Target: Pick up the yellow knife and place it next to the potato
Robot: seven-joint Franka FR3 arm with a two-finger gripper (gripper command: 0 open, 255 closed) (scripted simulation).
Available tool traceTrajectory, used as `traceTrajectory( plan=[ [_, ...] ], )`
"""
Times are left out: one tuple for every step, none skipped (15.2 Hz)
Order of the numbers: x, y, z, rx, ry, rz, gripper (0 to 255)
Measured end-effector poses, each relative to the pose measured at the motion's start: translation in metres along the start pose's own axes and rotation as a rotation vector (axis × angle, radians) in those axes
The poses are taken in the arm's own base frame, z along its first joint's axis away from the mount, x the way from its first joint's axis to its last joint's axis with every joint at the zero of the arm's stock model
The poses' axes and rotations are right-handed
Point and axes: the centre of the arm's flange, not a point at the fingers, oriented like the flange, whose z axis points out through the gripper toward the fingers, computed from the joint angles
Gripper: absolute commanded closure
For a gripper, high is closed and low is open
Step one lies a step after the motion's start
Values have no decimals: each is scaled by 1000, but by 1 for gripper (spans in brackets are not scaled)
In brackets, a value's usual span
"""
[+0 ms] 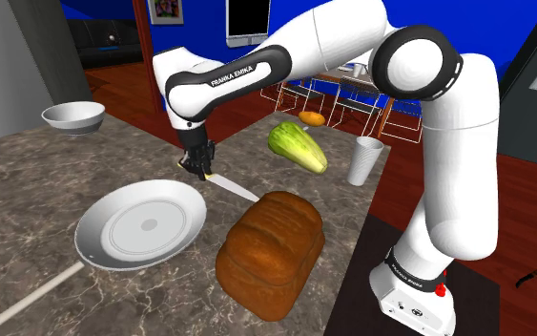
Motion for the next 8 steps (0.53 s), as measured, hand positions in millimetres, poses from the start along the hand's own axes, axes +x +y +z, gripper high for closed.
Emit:
traceTrajectory(
  plan=[
    [-2, 0, -6, 0, 0, 0, 255],
    [-2, 1, -12, 0, 0, 0, 255],
    [-3, 2, -18, 0, 0, 0, 255],
    [-4, 2, -21, 0, 0, 0, 255],
    [-5, 2, -26, 0, 0, 0, 255],
    [-7, 2, -34, 0, 0, 0, 255],
    [-8, 2, -38, 0, 0, 0, 255],
    [-7, 2, -44, 0, 0, 0, 255]
  ],
)
